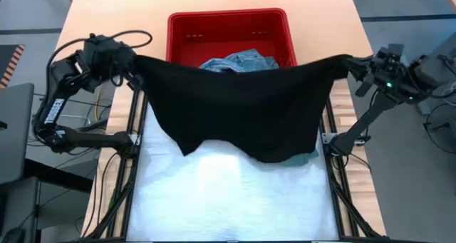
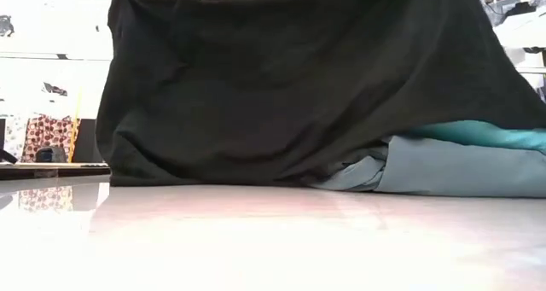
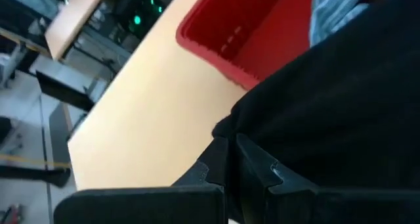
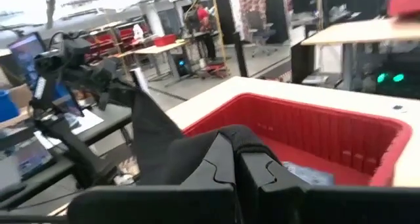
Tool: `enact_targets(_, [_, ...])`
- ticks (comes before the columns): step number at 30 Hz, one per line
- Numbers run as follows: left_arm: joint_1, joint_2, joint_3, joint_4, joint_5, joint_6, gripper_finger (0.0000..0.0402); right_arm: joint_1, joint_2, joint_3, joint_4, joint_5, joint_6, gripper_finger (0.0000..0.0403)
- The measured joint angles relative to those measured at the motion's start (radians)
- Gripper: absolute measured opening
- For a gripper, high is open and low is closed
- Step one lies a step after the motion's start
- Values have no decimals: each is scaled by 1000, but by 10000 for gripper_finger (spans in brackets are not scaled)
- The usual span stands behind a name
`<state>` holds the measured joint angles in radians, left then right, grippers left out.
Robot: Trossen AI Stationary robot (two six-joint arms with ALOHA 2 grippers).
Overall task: Fold Laundry from Bin
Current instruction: Fold the black shirt
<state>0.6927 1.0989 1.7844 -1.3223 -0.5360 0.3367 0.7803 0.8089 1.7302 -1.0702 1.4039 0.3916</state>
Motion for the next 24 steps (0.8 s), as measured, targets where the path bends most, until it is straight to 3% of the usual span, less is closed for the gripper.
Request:
enact_targets(3, [57,7,0,-21,56,1,0,-10,-7,0,-15,-20,-7,17])
enact_targets(6, [94,13,0,-27,108,1,0,-17,-8,7,-60,32,10,17])
enact_targets(10, [134,15,0,-5,166,-5,0,-54,-38,-2,-102,-3,139,17])
enact_targets(16, [149,13,0,-1,479,-82,0,-62,18,-51,-85,-144,237,17])
enact_targets(24, [63,-30,27,24,896,-203,0,-50,185,-9,56,-338,186,17])
